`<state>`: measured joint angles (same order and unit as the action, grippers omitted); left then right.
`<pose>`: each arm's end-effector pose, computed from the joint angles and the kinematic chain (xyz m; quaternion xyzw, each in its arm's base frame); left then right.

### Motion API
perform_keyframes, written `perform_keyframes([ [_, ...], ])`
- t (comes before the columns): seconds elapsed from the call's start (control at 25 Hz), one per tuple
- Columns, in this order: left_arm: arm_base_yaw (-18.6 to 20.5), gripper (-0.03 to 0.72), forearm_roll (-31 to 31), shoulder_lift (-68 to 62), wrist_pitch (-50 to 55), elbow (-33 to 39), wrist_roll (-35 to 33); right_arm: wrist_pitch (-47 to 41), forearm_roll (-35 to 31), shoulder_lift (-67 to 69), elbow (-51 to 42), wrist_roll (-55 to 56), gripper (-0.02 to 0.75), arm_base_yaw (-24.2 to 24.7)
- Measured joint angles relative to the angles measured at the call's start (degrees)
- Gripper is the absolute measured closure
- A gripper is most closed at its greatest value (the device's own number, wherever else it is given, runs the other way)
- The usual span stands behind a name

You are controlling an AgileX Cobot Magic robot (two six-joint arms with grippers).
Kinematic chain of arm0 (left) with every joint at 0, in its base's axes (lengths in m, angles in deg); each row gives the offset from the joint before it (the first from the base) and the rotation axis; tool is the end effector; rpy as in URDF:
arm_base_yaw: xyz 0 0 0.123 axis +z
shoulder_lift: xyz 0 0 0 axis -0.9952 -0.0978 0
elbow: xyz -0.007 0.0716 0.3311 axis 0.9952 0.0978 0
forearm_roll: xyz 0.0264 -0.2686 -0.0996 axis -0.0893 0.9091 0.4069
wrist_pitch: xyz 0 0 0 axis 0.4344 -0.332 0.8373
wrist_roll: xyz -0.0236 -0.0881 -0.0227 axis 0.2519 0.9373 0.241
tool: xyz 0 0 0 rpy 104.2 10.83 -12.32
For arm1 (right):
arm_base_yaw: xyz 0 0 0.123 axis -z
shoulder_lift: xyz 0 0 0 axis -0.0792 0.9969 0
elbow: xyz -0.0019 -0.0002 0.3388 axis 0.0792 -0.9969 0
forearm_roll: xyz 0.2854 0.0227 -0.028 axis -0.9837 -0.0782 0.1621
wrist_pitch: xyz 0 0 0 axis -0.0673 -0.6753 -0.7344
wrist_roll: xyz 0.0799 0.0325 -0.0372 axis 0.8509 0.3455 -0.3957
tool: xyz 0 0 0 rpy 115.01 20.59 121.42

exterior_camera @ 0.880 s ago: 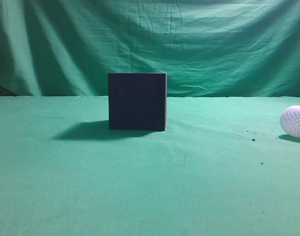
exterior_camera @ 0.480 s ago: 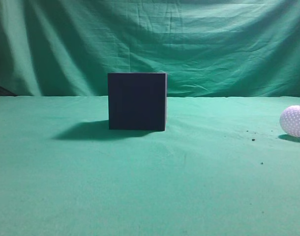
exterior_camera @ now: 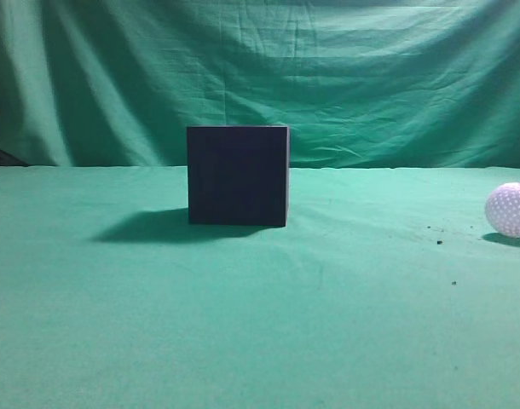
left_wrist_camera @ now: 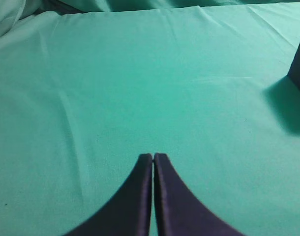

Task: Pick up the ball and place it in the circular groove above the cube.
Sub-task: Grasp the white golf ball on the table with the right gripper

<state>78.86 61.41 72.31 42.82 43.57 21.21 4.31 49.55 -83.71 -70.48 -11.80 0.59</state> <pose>0.0376 -0.0006 0.1714 0.0479 0.7976 -0.0024 0.6013 0.0394 0.0020 0.1743 -0.0166 0.7859 0.0248 0.6177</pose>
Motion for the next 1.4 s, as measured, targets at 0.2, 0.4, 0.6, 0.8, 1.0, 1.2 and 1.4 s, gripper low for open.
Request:
perform_keyframes([
  [0.2,0.0,0.688,0.0,0.0,0.0,0.0,0.0,17.5,-1.5,0.0,0.0,0.0,0.689,0.0],
  [0.4,0.0,0.688,0.0,0.0,0.0,0.0,0.0,27.3,-1.9,0.4,0.6,0.0,0.689,0.0],
  [0.6,0.0,0.688,0.0,0.0,0.0,0.0,0.0,15.8,-2.3,11.9,11.6,0.0,0.689,0.0],
  [0.8,0.0,0.688,0.0,0.0,0.0,0.0,0.0,-0.7,-7.1,28.3,23.1,3.9,0.689,0.0],
  [1.0,0.0,0.688,0.0,0.0,0.0,0.0,0.0,-4.5,-9.3,40.8,27.5,5.1,0.689,0.0],
  [1.2,0.0,0.688,0.0,0.0,0.0,0.0,0.0,-0.3,-9.9,47.5,27.9,5.0,0.689,0.0],
  [1.4,0.0,0.688,0.0,0.0,0.0,0.0,0.0,-9.2,-10.2,53.6,32.9,-4.8,0.689,-0.6],
])
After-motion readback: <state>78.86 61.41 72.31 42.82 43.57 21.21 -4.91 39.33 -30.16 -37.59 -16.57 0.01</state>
